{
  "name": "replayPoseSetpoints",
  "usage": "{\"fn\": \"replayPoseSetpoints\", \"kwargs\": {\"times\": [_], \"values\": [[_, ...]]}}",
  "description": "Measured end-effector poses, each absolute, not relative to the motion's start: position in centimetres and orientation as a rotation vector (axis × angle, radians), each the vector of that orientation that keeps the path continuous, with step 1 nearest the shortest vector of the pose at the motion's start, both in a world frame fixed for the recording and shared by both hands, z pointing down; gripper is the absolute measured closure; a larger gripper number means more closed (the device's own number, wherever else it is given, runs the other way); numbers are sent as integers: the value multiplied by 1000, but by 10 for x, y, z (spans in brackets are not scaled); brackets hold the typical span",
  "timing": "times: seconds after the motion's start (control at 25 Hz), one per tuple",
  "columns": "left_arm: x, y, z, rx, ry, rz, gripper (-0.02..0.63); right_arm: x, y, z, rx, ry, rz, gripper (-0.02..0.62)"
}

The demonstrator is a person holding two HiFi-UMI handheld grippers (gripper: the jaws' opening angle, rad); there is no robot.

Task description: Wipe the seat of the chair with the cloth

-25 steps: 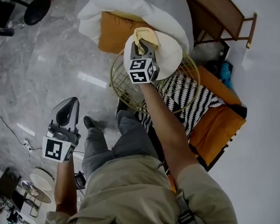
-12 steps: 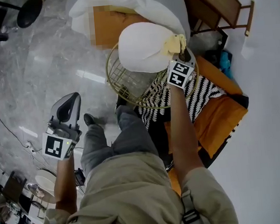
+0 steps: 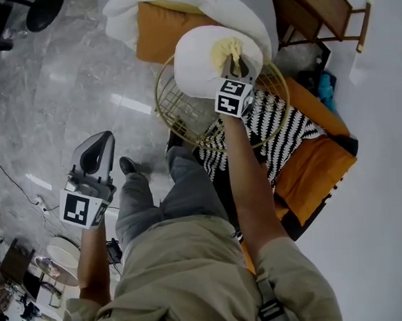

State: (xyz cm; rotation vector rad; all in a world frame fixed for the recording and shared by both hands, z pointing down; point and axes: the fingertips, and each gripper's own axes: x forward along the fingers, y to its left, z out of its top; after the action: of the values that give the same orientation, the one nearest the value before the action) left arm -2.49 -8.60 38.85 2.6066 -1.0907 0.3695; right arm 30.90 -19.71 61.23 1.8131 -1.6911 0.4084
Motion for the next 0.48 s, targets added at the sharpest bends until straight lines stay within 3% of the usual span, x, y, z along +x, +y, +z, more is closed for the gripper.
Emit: {"fn": "replayPoseSetpoints", "kwargs": {"times": [0.24, 0.48], "values": [[-43, -74, 400, 2563, -1120, 429, 591, 176, -226, 659, 1496, -1867, 493, 525], [-44, -73, 399, 2566, -1104, 417, 591, 200, -223, 648, 1562, -1831, 484, 525]]}}
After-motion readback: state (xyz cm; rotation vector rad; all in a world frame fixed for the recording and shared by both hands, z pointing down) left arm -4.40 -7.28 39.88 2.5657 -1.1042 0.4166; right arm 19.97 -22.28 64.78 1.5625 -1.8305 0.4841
